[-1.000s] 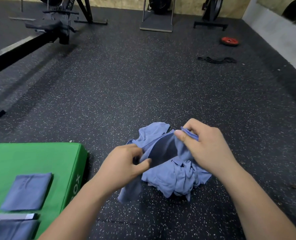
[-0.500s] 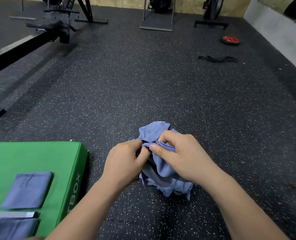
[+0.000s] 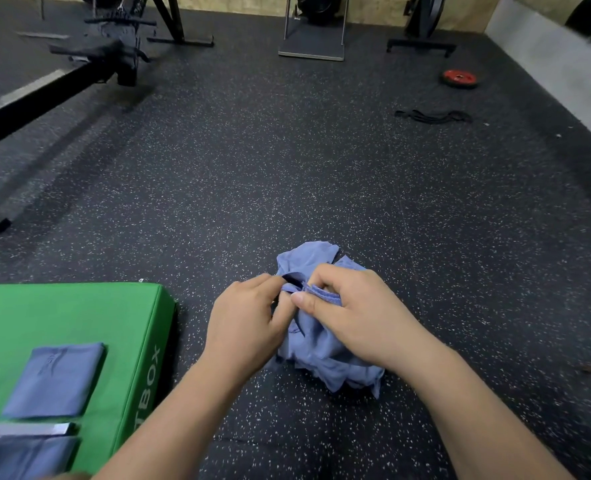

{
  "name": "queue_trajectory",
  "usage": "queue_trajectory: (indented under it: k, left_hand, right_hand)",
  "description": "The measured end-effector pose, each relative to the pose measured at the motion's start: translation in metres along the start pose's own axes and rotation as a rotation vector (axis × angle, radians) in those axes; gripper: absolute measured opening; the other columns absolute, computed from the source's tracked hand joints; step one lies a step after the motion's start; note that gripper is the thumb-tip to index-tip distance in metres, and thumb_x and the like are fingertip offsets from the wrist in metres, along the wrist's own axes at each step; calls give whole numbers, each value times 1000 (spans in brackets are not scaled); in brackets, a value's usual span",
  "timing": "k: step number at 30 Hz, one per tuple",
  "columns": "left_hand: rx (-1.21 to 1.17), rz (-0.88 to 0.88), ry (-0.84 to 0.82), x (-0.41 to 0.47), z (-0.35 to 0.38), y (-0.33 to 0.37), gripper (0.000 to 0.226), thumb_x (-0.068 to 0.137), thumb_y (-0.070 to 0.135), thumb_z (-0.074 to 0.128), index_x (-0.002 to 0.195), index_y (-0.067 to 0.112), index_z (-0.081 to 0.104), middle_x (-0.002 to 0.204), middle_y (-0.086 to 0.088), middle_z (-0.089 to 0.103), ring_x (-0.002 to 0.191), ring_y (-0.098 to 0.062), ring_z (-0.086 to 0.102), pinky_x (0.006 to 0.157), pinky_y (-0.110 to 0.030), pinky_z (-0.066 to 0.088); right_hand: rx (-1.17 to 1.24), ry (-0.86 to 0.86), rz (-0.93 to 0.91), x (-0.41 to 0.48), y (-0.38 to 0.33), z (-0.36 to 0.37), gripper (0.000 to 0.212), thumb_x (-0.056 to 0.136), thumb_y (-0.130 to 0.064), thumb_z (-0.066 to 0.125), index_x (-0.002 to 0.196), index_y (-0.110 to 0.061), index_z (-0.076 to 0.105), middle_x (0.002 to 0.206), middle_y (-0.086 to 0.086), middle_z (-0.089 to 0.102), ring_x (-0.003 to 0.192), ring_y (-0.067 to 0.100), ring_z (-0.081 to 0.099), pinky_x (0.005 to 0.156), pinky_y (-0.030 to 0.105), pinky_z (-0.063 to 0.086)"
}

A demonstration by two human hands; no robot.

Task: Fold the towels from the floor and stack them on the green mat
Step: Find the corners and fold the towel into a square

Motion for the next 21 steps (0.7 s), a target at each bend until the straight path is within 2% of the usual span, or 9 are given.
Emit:
queue_trajectory:
  k: [3, 8, 12, 15, 18, 21]
  left_hand:
    - [13, -31, -49, 2, -1, -2, 33, 96, 36, 46, 67, 35, 31, 63, 9, 43, 61, -17, 46, 57, -35, 26]
    - [69, -111, -205, 6, 8, -26, 33, 92, 38, 40, 67, 17, 42, 70, 3, 49, 65, -17, 48, 59, -38, 28]
    - [-70, -25, -305, 6, 11, -35, 33, 96, 37, 42, 69, 18, 43, 75, 6, 50, 69, -12, 51, 65, -38, 39]
    - [-98, 22, -428, 4, 16, -41, 40, 100, 44, 37, 73, 18, 51, 84, 8, 54, 77, -8, 55, 76, -39, 48]
    - [-100, 29, -498, 2, 21, -45, 45, 100, 46, 33, 77, 14, 55, 89, 5, 56, 86, -14, 59, 82, -40, 49]
    - [-117, 38, -524, 2, 22, -49, 32, 102, 34, 39, 78, 19, 54, 90, 8, 52, 85, -7, 55, 79, -33, 43]
  right_hand:
    - [-20, 19, 0, -1, 0, -2, 38, 101, -49, 69, 73, -29, 54, 54, -9, 49, 50, 10, 40, 51, 27, 32]
    - [-39, 153, -14, -1, 5, -23, 36, 101, -42, 71, 75, -21, 57, 62, 2, 56, 52, 8, 41, 53, 27, 33]
    - [-43, 264, 1, -3, 14, -41, 35, 101, -41, 71, 77, -19, 57, 59, 1, 55, 52, 9, 42, 53, 29, 35]
    - [-47, 349, -10, -5, 15, -50, 36, 102, -37, 71, 77, -17, 56, 61, 4, 54, 54, 15, 45, 55, 30, 37]
    - [-25, 440, -31, -10, 12, -58, 35, 103, -35, 71, 76, -18, 56, 61, 3, 54, 53, 11, 44, 53, 28, 37]
    - [-7, 543, -32, -13, 9, -66, 33, 104, -34, 70, 78, -17, 59, 62, 2, 56, 55, 7, 44, 53, 24, 36]
Point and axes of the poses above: each hand's wrist, its own x-axis towards the middle knuckle, its own z-axis out of the palm, y = z × x, the point moved 2 cm from there along x, towards the middle knuckle
